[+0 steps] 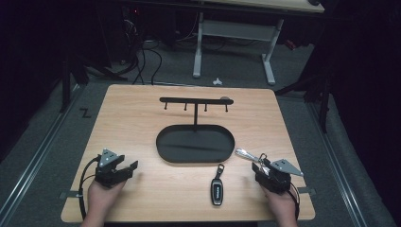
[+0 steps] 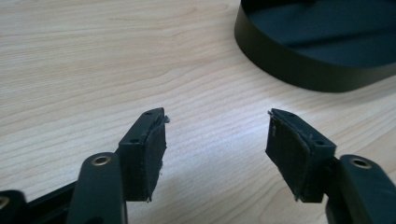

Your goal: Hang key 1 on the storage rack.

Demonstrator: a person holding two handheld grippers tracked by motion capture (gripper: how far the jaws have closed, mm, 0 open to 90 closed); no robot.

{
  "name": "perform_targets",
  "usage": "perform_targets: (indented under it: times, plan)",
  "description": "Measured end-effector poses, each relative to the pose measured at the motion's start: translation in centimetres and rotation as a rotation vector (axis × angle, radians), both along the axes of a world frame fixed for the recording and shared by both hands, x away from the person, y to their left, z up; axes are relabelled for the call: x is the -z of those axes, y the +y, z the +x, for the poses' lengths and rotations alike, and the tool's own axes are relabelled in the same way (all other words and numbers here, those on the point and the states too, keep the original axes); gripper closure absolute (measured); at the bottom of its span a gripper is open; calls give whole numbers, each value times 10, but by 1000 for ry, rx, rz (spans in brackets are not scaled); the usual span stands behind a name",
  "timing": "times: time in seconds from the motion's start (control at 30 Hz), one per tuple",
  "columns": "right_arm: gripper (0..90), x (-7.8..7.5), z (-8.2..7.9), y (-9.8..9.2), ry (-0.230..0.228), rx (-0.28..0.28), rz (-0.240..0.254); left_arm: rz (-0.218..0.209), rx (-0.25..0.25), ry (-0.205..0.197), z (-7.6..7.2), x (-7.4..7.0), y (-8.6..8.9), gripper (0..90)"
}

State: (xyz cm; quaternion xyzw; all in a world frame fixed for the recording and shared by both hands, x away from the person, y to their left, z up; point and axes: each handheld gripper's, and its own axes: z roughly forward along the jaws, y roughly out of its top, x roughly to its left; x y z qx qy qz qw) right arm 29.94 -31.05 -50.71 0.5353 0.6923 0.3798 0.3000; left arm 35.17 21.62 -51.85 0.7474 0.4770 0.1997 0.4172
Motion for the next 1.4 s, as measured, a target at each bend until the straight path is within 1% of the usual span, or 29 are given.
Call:
perform_targets:
  times: [0.03,0.07,0.1,0.13,0.17,0.2,0.27,0.3,0.33,0.37,0.43,0.5,0.63,0.77,0.8,0.87,1.03,1.1,1.13,1.27,1.3,1.33,1.4]
  plan:
    - [462,0,-1,1,0,-1,-1,5,-3,-25,-2,-3,-1,374]
    - [462,1,-1,1,5,-9,-6,0,-3,-37,-3,-5,-2,366]
    - [457,1,-1,2,8,-16,-8,0,-3,-37,-3,-5,-2,363]
    - [448,2,-1,3,11,-20,-21,-54,7,-45,-7,-7,-3,362]
    - [448,2,-1,3,11,-20,-21,-54,7,-45,-7,-7,-3,362]
    - [429,3,-1,4,12,-25,-37,-73,27,-69,-10,-9,-6,362]
    - [419,4,-1,3,16,-33,-35,-47,40,-88,-11,-9,-12,362]
    - [412,4,-1,2,18,-34,-32,-43,47,-91,-10,-9,-14,361]
    - [410,4,-1,2,19,-32,-26,-33,53,-84,-9,-7,-16,359]
    - [408,4,-1,1,19,-32,-25,-33,53,-84,-9,-7,-16,356]
    - [403,3,-1,1,18,-31,-22,-4,61,-79,-9,-5,-20,356]
    - [400,3,0,0,20,-29,-12,5,72,-76,-10,-4,-21,356]
    - [393,3,1,2,32,-36,-11,7,74,-80,-11,-5,-21,357]
    - [387,3,2,5,31,-43,-14,16,79,-80,-11,-4,-21,357]
    - [387,3,3,6,32,-52,-23,15,86,-74,-11,-3,-21,357]
    - [385,3,3,9,39,-60,-23,17,93,-68,-10,-3,-22,356]
    - [374,2,2,15,38,-74,-28,17,98,-68,-12,-3,-22,355]
    - [362,1,1,19,35,-91,-36,14,101,-65,-12,-3,-22,351]
    - [352,1,1,22,39,-96,-30,14,106,-58,-11,-2,-23,349]
    - [317,0,-1,33,49,-118,-17,18,109,-58,-11,-1,-23,348]
    - [317,0,-1,33,49,-118,-17,18,109,-58,-11,-1,-23,348]
    - [307,-1,-2,40,48,-136,-18,20,110,-57,-10,-1,-24,348]
    - [304,-1,-2,47,43,-156,-20,21,111,-57,-11,-1,-24,348]
